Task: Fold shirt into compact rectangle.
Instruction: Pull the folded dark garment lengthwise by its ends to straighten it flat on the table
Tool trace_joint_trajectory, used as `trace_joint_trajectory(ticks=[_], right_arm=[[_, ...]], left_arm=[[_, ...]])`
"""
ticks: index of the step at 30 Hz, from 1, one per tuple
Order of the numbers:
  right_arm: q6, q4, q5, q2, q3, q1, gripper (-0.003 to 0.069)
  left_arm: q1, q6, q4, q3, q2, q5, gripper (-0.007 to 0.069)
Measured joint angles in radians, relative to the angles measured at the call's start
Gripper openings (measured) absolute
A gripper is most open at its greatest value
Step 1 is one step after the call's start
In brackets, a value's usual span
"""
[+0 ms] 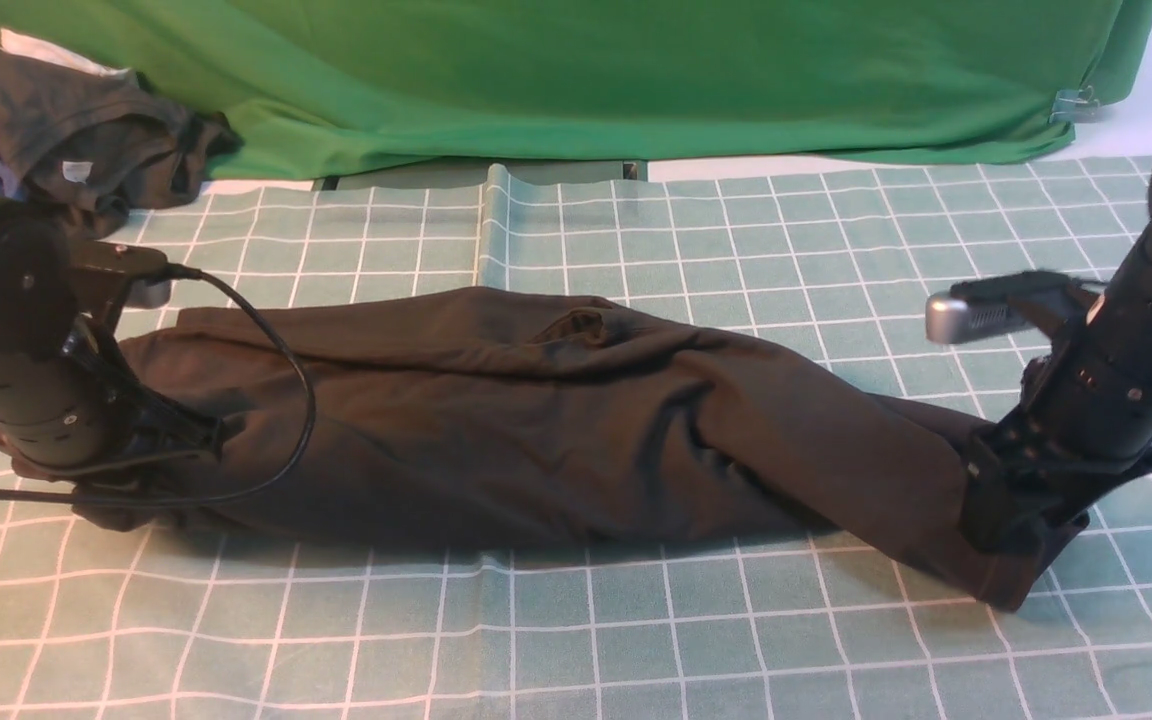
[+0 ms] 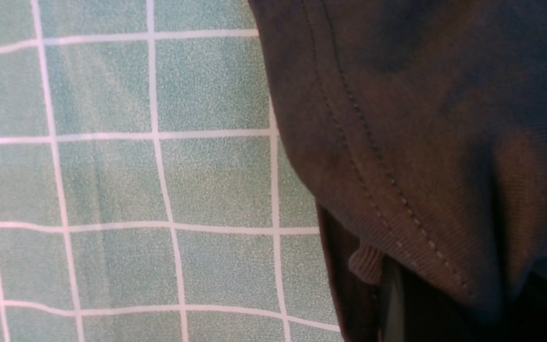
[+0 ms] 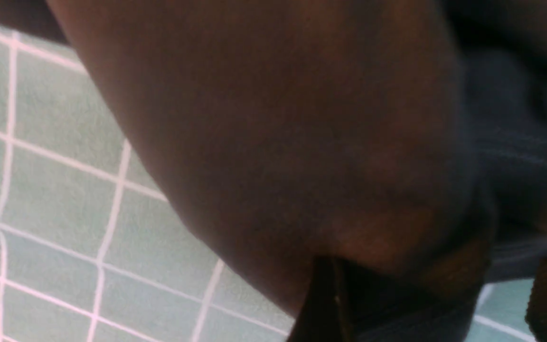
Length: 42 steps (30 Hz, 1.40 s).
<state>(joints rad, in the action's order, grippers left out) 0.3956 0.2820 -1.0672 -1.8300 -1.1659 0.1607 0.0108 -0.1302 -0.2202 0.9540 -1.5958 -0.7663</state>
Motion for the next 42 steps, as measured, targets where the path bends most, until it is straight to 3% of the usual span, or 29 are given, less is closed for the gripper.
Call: trace_joint_trajectory(ticks=[2, 7, 10, 21, 30, 34, 37, 40, 42], right_arm=[[0.014, 0.003, 0.001, -0.014, 0.000, 0.000, 0.0414], [0.063, 0.006, -0.001, -0.015, -0.001, -0.001, 0.0071], [0.078, -0.040, -0.037, -0.007, -0.020, -0.014, 0.0049], [0.147, -0.114, -0.139, 0.050, -0.190, -0.119, 0.0048], [0.116, -0.125, -0.074, -0.056, -0.198, -0.143, 0.0069], [0.076, -0.132, -0.050, -0.068, -0.198, -0.144, 0.0180], [0.041, -0.148, -0.050, -0.068, -0.204, -0.146, 0.0313], [-0.013, -0.180, -0.075, -0.069, -0.243, -0.146, 0.0413], [-0.053, -0.189, -0.113, -0.069, -0.294, -0.146, 0.0421]], left_arm=[[0.000, 0.003, 0.007, 0.000, 0.000, 0.000, 0.0105], [-0.001, 0.004, 0.013, 0.000, 0.000, 0.002, 0.0105], [-0.001, 0.013, 0.013, 0.000, 0.000, 0.002, 0.0105], [-0.001, 0.036, 0.018, 0.000, 0.000, 0.011, 0.0105], [-0.001, 0.038, 0.023, 0.000, 0.000, 0.011, 0.0105], [-0.001, 0.038, 0.045, 0.000, 0.000, 0.006, 0.0105], [-0.001, 0.038, 0.051, 0.000, 0.000, -0.016, 0.0113], [-0.001, 0.032, 0.043, 0.008, 0.000, -0.063, 0.0165], [-0.001, 0.000, 0.028, 0.039, 0.000, -0.129, 0.0231]])
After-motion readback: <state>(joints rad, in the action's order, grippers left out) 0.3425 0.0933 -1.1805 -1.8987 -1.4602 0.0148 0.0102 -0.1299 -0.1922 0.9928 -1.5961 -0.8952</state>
